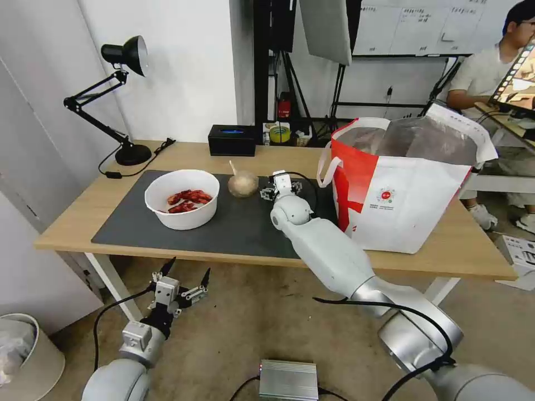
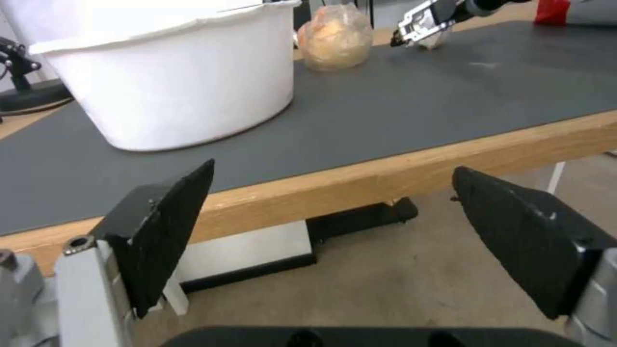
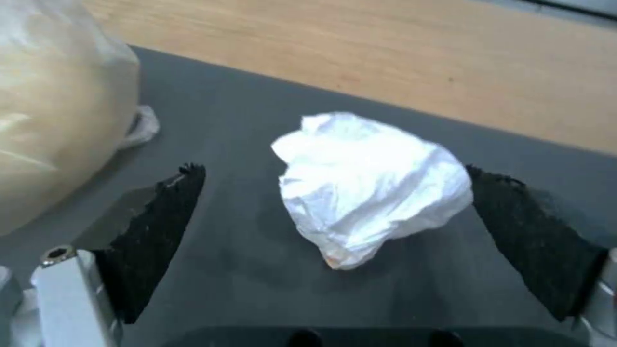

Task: Pick up the trash from the table and place it into the takeout bag.

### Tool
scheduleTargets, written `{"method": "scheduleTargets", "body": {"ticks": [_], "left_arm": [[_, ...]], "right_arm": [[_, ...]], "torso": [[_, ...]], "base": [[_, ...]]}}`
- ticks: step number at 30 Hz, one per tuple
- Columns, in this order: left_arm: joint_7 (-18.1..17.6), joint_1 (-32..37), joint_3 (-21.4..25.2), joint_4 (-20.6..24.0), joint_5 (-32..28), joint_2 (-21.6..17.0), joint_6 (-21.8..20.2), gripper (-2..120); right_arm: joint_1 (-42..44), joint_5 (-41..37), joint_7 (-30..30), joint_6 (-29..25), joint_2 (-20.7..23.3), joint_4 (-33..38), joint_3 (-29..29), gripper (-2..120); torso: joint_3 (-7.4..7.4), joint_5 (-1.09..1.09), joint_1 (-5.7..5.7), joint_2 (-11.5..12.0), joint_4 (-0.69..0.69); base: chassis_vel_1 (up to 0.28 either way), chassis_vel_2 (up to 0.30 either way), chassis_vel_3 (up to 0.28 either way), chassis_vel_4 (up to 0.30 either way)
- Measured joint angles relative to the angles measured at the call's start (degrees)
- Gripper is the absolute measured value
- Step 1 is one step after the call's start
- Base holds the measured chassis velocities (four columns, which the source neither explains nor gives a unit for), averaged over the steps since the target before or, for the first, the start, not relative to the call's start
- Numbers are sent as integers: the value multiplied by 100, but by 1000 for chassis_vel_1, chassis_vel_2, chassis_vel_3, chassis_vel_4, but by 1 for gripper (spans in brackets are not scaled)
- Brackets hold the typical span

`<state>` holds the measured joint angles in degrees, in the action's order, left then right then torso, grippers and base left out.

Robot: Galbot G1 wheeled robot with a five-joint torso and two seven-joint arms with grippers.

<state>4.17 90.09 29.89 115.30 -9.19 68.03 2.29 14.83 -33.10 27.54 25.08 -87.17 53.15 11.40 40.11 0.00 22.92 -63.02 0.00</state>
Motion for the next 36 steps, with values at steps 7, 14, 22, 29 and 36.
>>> {"method": "scheduleTargets", "body": {"ticks": [7,14,22,29,36], "left_arm": [[4,-1,-13,-8,8,4,2,100],[6,1,-14,-8,13,1,5,100],[6,13,-64,-6,78,52,19,100],[6,65,-59,-3,116,66,96,100],[5,92,-43,27,126,77,103,100]], "right_arm": [[-16,-64,-22,-112,-151,-302,-257,100],[-88,-93,-204,-327,-267,-518,-424,100],[-211,-94,-400,-452,-292,-778,-508,100],[-228,-104,-511,-457,-283,-915,-638,98],[-214,-146,-537,-444,-281,-870,-642,73]], "torso": [[0,0,0,0,0],[0,0,0,0,0],[0,0,0,0,0],[0,0,0,0,0],[0,0,0,0,0]], "base": [[0,0,0,0],[0,0,0,0],[0,0,0,0],[0,0,0,0],[0,0,0,0]]}}
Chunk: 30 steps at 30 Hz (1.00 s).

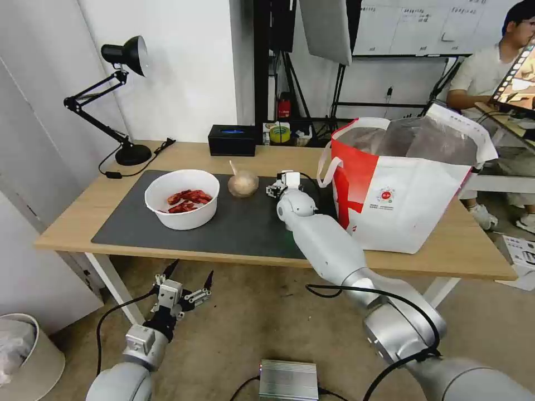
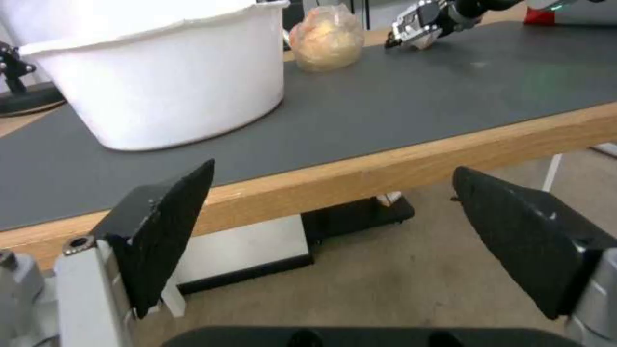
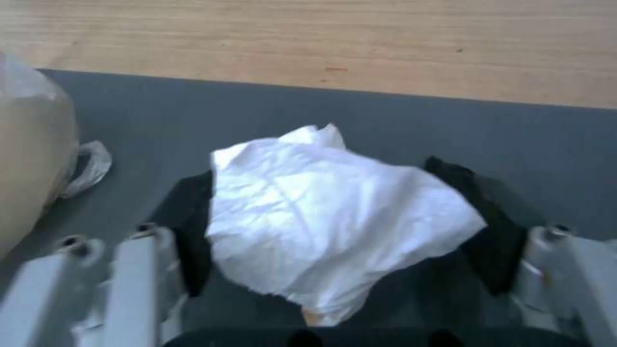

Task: Pick up the trash from the table and place it into the takeout bag.

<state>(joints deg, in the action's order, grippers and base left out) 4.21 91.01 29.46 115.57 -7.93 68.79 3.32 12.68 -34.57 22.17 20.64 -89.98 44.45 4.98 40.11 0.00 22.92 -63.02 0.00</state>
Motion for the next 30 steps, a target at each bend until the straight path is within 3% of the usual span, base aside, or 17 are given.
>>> {"method": "scheduleTargets", "body": {"ticks": [21,27,30], "left_arm": [[-12,43,64,64,3,-1,13,100],[-13,47,64,80,2,-1,14,100],[-14,58,71,97,-1,-5,14,100]], "right_arm": [[65,-293,120,290,98,346,65,0],[141,-449,143,290,300,798,197,0],[289,-756,205,344,664,1544,398,0]], "torso": [[0,0,0,0,1],[0,0,0,0,1],[0,1,0,0,1]], "base": [[0,0,0,0],[0,0,0,0],[0,0,0,0]]}}
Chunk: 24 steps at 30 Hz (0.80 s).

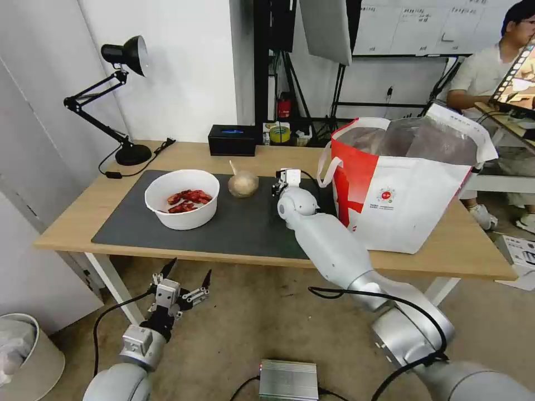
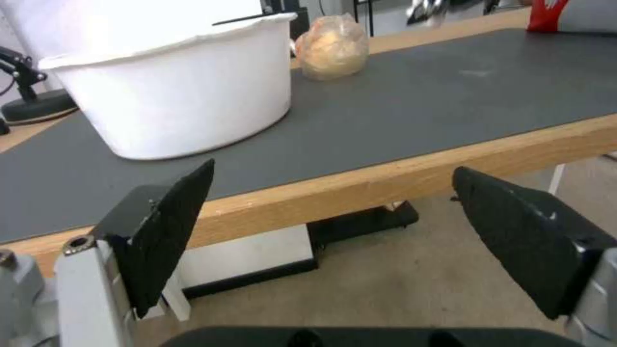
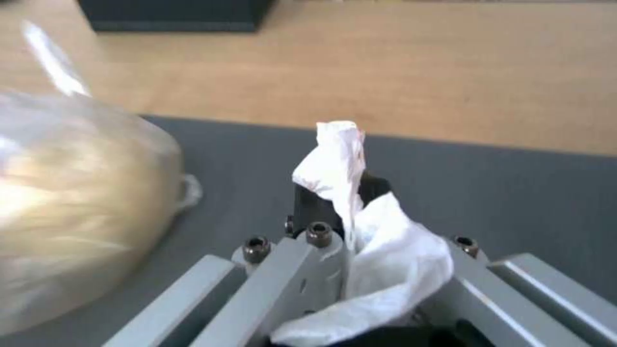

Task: Pick up the trash from the table and place it into the takeout bag.

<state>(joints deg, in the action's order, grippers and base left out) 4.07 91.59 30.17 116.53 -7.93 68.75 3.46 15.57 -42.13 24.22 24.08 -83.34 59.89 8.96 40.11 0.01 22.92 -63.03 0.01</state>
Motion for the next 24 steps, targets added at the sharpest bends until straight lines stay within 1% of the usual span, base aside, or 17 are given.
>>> {"method": "scheduleTargets", "body": {"ticks": [1,4,5,7,8,9,11,12,13,14,15,16,19,20,22,24], "left_arm": [[0,0,0,0,0,0,0,100],[-1,24,19,31,-5,-9,0,100],[-1,24,19,31,-5,-9,0,100],[-1,34,21,42,-6,-12,0,100],[-2,37,21,44,-6,-12,0,100],[-2,37,21,44,-6,-12,0,100],[-2,41,10,55,-6,-6,0,100],[-2,45,4,60,-6,0,0,100],[-2,45,4,60,-6,0,0,100],[-4,54,-1,64,-3,7,-1,100],[-4,62,-3,68,1,9,0,100],[-4,62,-3,68,1,9,0,100],[-6,104,-4,94,18,14,-4,100],[-6,104,-4,94,18,14,-4,100],[-7,135,-4,113,38,17,-9,100],[-8,143,-3,116,45,19,-11,100]], "right_arm": [[0,0,0,0,0,0,0,0],[311,-342,176,144,518,1013,204,0],[311,-342,176,144,518,1013,204,0],[570,-498,290,221,863,1806,258,0],[664,-529,326,236,981,2095,263,0],[664,-529,326,236,981,2095,263,0],[876,-598,389,261,1261,2805,263,0],[948,-647,424,276,1358,3052,251,0],[948,-647,424,276,1358,3052,251,0],[1041,-734,490,326,1492,3426,206,0],[1090,-762,524,355,1563,3642,165,0],[1090,-762,524,355,1563,3642,165,0],[1216,-746,577,408,1819,4319,-51,0],[1216,-746,577,408,1819,4319,-51,0],[1264,-567,579,424,1991,4654,-260,0],[1271,-515,579,430,2044,4740,-325,0]], "torso": [[0,0,0,0,0],[0,1,0,0,-2],[0,1,0,0,-2],[0,1,0,1,-2],[0,1,0,0,-2],[0,1,0,0,-2],[0,0,0,0,-2],[-1,1,0,0,-2],[-1,1,0,0,-2],[-1,1,0,0,-2],[-1,0,0,0,-2],[-1,0,0,0,-2],[-1,0,0,0,-2],[-1,0,0,0,-2],[-1,1,0,0,-1],[-1,0,-1,0,-2]], "base": [[0,0,0,0],[0,0,0,0],[0,0,0,0],[0,0,0,0],[0,0,0,0],[0,0,0,0],[0,0,0,0],[0,0,0,0],[0,0,0,0],[0,0,0,0],[0,0,0,0],[0,0,0,0],[0,0,0,0],[0,0,0,0],[0,0,0,0],[0,0,0,0]]}}
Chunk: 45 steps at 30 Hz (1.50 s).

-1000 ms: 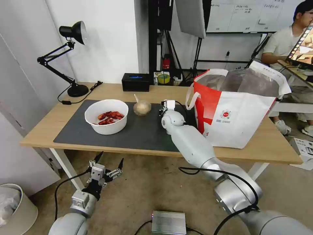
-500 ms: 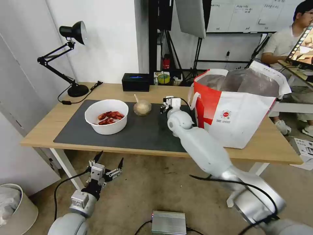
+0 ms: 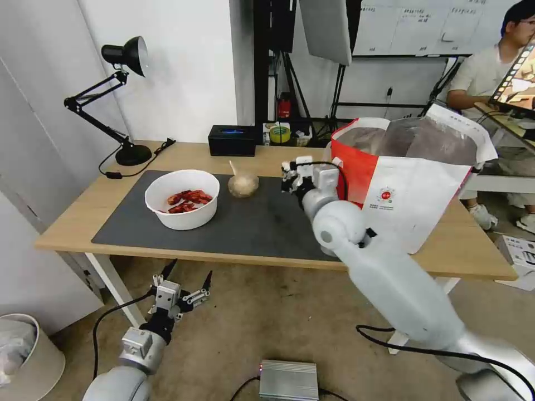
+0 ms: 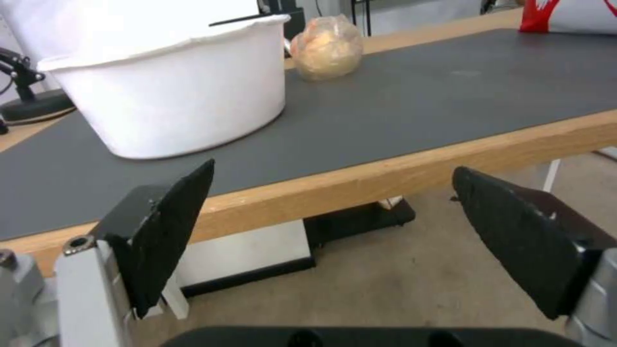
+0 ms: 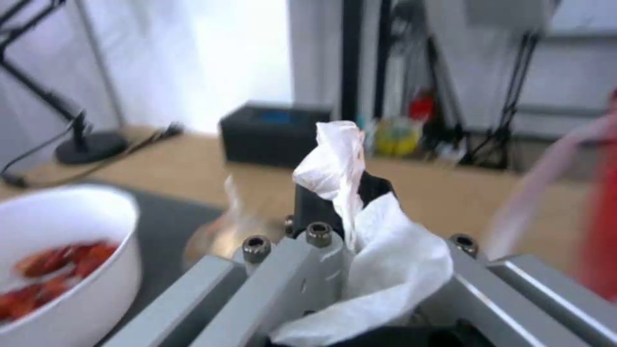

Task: Pick up the trash from the table and place it into the takeout bag.

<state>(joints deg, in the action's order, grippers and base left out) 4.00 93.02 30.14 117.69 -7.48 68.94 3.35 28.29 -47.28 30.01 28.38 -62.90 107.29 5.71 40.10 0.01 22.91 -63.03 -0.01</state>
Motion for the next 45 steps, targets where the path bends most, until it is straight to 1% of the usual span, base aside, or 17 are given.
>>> {"method": "scheduleTargets", "body": {"ticks": [2,4,5,9,13,14,17,19,21,22,24,32,37,39,40,43,45], "left_arm": [[0,8,0,9,11,2,-2,100],[-2,11,-6,13,31,4,-3,100],[-2,11,-6,13,31,4,-3,100],[-3,-3,-42,13,53,4,-7,100],[-4,-20,-75,15,59,-3,-11,100],[-4,-20,-75,15,59,-3,-11,100],[-5,-10,-92,35,77,-3,-12,100],[-5,-10,-92,35,77,-3,-12,100],[-5,30,-91,78,90,2,-14,100],[-5,30,-91,78,90,2,-14,100],[-5,70,-76,109,98,8,-14,100],[-5,149,-60,200,145,80,-14,100],[-4,188,-48,235,167,107,-11,100],[-4,202,-42,242,172,113,-8,100],[-4,202,-42,242,172,113,-8,100],[-3,205,-37,260,175,113,-4,100],[-3,205,-37,262,175,113,-4,100]], "right_arm": [[10,101,3,30,115,174,-167,0],[-10,242,23,119,435,432,-532,0],[-10,242,23,119,435,432,-532,0],[-96,179,147,240,902,555,-912,0],[-150,-376,485,386,1392,518,-1166,0],[-150,-376,485,386,1392,518,-1166,0],[-136,-1169,1029,626,1657,485,-1369,0],[-136,-1169,1029,626,1657,485,-1369,0],[-143,-1890,1522,868,1822,408,-1464,0],[-143,-1890,1522,868,1822,408,-1464,0],[-190,-2521,1860,1044,1933,370,-1503,0],[-376,-3190,2198,1229,2069,353,-1497,0],[-391,-3333,2212,1250,2145,404,-1495,0],[-382,-3378,2211,1250,2175,440,-1504,8],[-382,-3378,2211,1250,2175,440,-1504,8],[-373,-3414,2202,1247,2190,478,-1510,22],[-373,-3414,2201,1246,2190,483,-1510,25]], "torso": [[0,0,0,0,0],[0,1,0,0,0],[0,1,0,0,0],[0,0,0,0,0],[0,1,0,0,0],[0,1,0,0,0],[0,1,0,0,0],[0,1,0,0,0],[0,1,0,0,0],[0,1,0,0,0],[0,0,0,0,-1],[0,-1,0,0,1],[0,-1,0,0,1],[0,-1,0,0,0],[0,-1,0,0,0],[0,-1,0,0,0],[0,-1,0,0,0]], "base": [[0,0,0,0],[0,0,0,0],[0,0,0,0],[0,0,0,0],[0,0,0,0],[0,0,0,0],[0,0,0,0],[0,0,0,0],[0,0,0,0],[0,0,0,0],[0,0,0,0],[0,0,0,0],[0,0,0,0],[0,0,0,0],[0,0,0,0],[0,0,0,0],[0,0,0,0]]}}
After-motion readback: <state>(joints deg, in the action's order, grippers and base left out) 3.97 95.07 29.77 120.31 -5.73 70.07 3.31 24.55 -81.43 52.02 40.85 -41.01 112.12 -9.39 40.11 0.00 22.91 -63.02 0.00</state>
